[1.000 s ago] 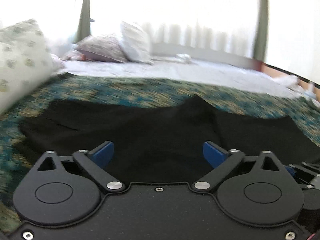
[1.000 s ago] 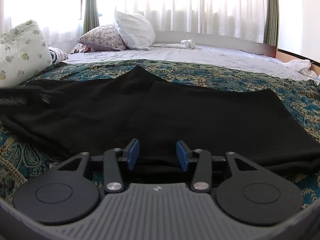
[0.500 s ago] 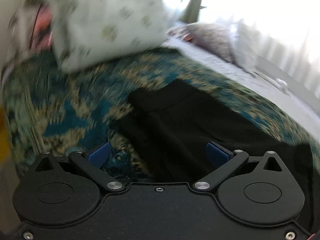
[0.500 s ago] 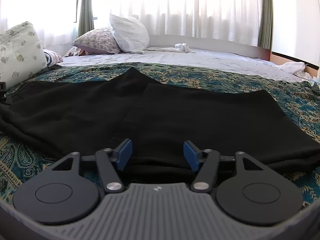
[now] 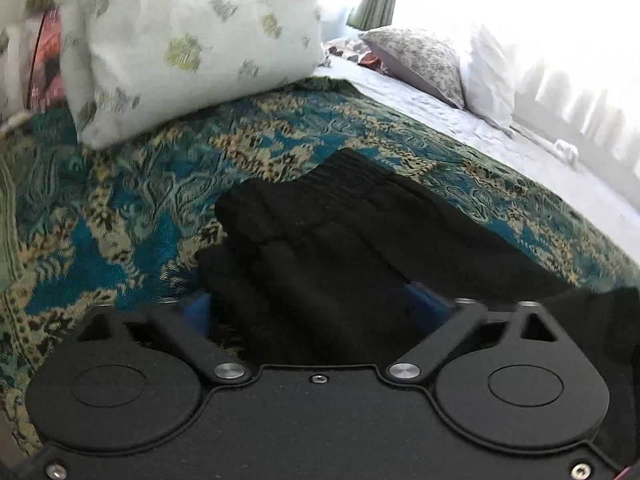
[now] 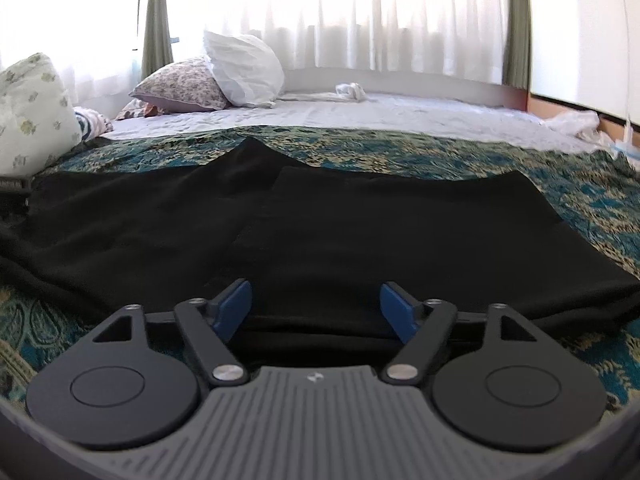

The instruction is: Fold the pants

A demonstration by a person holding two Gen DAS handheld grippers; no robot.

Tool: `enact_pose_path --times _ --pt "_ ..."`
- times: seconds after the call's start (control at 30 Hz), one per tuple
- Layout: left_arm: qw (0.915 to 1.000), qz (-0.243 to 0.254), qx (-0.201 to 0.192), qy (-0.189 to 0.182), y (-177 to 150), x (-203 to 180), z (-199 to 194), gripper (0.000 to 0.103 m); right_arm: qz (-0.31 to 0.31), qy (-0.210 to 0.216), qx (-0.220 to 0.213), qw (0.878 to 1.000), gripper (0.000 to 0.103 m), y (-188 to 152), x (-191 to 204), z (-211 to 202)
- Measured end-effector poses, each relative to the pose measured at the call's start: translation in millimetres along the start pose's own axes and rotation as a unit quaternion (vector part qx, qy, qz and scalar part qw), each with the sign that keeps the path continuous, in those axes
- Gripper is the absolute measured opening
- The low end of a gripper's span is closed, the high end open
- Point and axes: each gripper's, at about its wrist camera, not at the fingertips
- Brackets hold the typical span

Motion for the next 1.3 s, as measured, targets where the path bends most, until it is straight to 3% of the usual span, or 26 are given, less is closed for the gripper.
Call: enact_pose_path --times 0.07,0.13,0.2,0.3,0.43,0.5,0.6,0.63,0.8,0.83,0.87,0.9,0.93,1.0,1.07,1.13,1.3 --pt "0.9998 0.002 -0.009 0.015 -0.2 -3.0 -4.7 0.038 0.011 0.009 0.014 1.000 0.090 7.4 -5.8 -3.0" --pt "0.9995 -0.014 -0.023 0.018 1.2 -1.5 -13.9 0.016 0.018 0.029 0.024 0.999 0.091 13.8 -15.9 -7.4" --pt "0.9986 -0.020 -0.046 0.015 3.5 -5.3 -27.9 0.012 0.030 0.042 0.023 0.998 0.091 20.3 -31.4 -15.9" --pt "0.9947 0.033 -0.097 -0.002 7.0 -36.4 -59.5 0.011 0.054 0.039 0.006 0.998 0.092 29.5 -59.6 -29.2" --pt "0.9799 0.107 -0.144 -0.086 7.8 -107.9 -112.1 0.011 0.101 0.034 -0.004 0.994 0.092 43.0 -104.1 -40.7" --pt "0.9643 0.162 -0.162 -0.134 -2.0 -155.0 -140.2 0.011 0.127 0.029 -0.010 0.991 0.092 46.0 -125.8 -46.5" --pt "0.9290 0.265 -0.151 -0.210 -34.6 -224.1 -166.1 0.012 0.163 0.022 -0.018 0.986 0.092 47.2 -157.4 -54.9" --pt "0.9161 0.295 -0.134 -0.236 -52.0 -247.0 -168.4 0.012 0.170 0.020 -0.018 0.985 0.092 45.8 -166.0 -57.5" --pt "0.8741 0.383 0.001 -0.299 -127.3 -309.1 -145.5 0.020 0.168 0.007 -0.008 0.986 0.092 32.9 -188.5 -66.1" --pt "0.8645 0.401 -0.012 -0.303 -140.2 -310.5 -147.3 0.021 0.167 0.006 -0.008 0.986 0.092 30.5 -191.2 -66.6" --pt "0.8524 0.425 -0.057 -0.299 -152.2 -307.7 -156.8 0.036 0.169 0.009 -0.007 0.986 0.092 27.8 -193.4 -67.2" --pt "0.8423 0.449 -0.077 -0.288 -161.2 -305.9 -165.8 0.049 0.175 0.014 -0.007 0.984 0.092 25.4 -196.2 -68.0" --pt "0.8339 0.465 -0.081 -0.286 -165.8 -302.2 -171.3 0.069 0.183 0.025 -0.008 0.983 0.092 24.1 -198.1 -66.7" --pt "0.8251 0.463 -0.093 -0.310 -170.4 -285.5 -188.8 0.070 0.203 0.057 -0.015 0.977 0.092 21.8 -197.4 -65.2" --pt "0.8316 0.444 -0.091 -0.321 -164.7 -262.2 -196.5 0.070 0.209 0.076 -0.020 0.975 0.092 22.9 -190.8 -58.3" --pt "0.8475 0.415 -0.087 -0.319 -153.2 -241.3 -198.8 0.070 0.196 0.081 -0.019 0.977 0.092 26.2 -177.6 -48.1" --pt "0.9052 0.299 -0.083 -0.291 -102.6 -182.6 -177.3 0.066 0.136 0.073 -0.009 0.988 0.092 29.3 -132.2 -24.2"
Point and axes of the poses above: each gripper's, at about its wrist camera, not at the fingertips, and z roughly the way its jaws point, x to its left, y to its top, and after that the axes turned 6 degrees about z, right-handed
